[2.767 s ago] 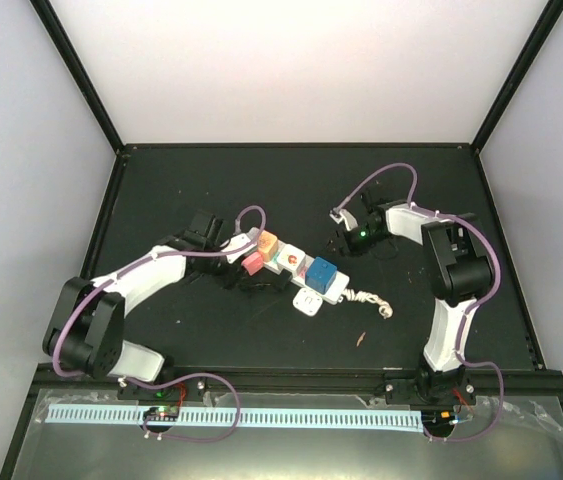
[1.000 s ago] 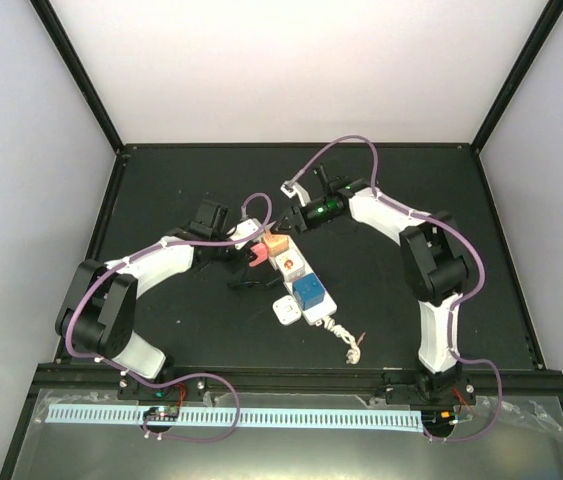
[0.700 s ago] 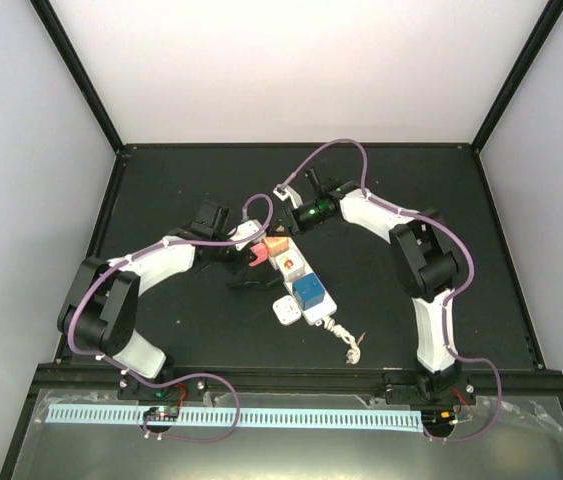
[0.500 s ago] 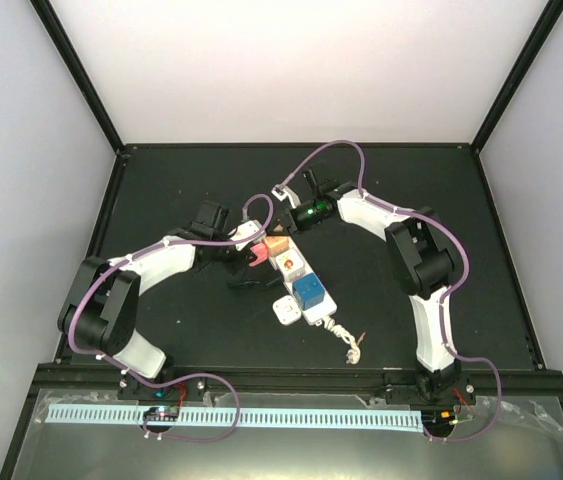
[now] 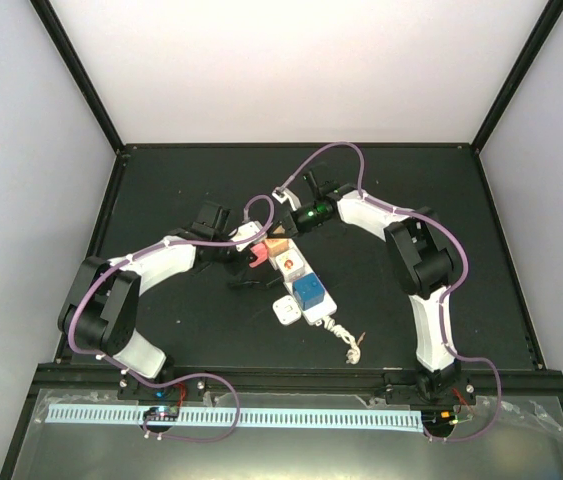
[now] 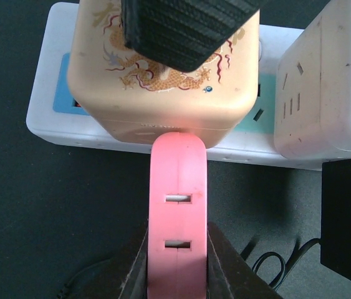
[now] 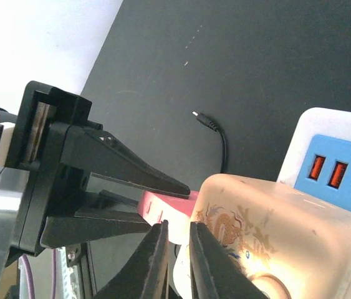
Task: Pull the plug off the socket
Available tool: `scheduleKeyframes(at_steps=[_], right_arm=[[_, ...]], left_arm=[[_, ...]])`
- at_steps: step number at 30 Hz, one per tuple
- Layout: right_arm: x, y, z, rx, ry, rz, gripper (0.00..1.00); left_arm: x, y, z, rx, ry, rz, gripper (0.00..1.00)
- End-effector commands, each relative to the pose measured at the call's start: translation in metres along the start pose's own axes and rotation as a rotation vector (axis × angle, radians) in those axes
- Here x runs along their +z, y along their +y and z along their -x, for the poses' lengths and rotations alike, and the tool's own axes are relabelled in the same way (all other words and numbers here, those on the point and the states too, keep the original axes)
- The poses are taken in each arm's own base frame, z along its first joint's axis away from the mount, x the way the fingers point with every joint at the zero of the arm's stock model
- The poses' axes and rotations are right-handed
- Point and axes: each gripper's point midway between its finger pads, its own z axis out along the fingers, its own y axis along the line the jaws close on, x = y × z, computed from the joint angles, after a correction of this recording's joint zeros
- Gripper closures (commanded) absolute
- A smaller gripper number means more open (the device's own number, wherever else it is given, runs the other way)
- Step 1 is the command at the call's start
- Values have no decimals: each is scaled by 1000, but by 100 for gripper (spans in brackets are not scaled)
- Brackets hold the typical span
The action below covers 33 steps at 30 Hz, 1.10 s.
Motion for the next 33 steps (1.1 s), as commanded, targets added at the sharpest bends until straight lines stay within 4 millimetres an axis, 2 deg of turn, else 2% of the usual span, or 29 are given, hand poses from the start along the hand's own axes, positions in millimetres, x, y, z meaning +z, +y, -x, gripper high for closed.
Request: scheduleKeyframes(at_steps=[1,6,18,33], right_arm=[[7,-26,-25,41,57,-89,87],[2,-47,-27,60,57,-134,90],[-2,-74,-45,76,76,-192,91],[-3,-88,-50,91,84,-230,92]], left_arm=[[-3,3,7,33,-9,23,90],[-4,4,2,47,5,37,91],[-6,2,-3,103,47,22,91],[-11,7,-21,165,98,84,91]])
